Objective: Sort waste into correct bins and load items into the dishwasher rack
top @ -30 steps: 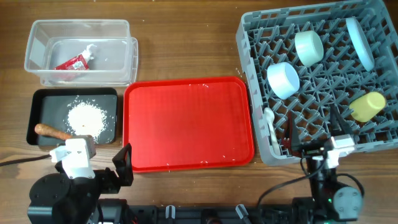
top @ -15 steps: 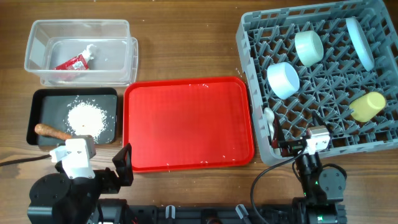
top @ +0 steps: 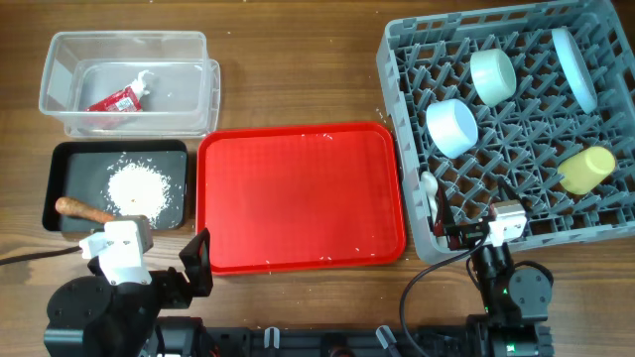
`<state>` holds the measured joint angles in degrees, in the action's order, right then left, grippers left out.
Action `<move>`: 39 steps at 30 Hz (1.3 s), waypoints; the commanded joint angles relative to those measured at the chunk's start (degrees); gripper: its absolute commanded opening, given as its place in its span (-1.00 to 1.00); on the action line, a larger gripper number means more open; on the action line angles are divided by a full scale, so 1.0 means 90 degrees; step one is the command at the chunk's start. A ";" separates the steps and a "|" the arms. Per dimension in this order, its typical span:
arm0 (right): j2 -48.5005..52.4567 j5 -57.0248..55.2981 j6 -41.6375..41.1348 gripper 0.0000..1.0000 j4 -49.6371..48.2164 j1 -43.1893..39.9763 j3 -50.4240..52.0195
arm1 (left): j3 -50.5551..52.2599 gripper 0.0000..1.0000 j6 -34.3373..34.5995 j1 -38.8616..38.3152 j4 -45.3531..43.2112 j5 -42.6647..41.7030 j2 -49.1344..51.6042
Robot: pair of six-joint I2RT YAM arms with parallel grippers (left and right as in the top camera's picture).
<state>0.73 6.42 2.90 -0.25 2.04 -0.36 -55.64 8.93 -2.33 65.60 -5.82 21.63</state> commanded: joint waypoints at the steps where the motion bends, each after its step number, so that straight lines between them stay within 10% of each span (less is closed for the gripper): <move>1: -0.0051 0.0095 -0.0029 1.00 -0.0029 -0.0034 0.0007 | 0.0017 1.00 0.0061 0.0024 -0.0015 0.0015 -0.0034; 11: -0.0051 0.0095 -0.0029 0.99 -0.0029 -0.0032 0.0007 | 0.0459 1.00 0.0053 0.0168 -0.0240 0.0197 -0.0274; 25: -0.0051 0.0095 -0.0032 0.99 -0.0029 -0.0034 0.0007 | 0.6047 1.00 0.0036 0.0294 -0.7849 0.0517 -0.2382; 39: -0.0051 0.0095 -0.0032 0.99 -0.0029 -0.0034 0.0007 | 0.6147 1.00 -0.0107 0.0355 -0.6827 0.0253 -0.2382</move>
<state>0.73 6.42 2.90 -0.23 2.04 -0.34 -0.54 8.88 0.49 3.88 -2.85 0.80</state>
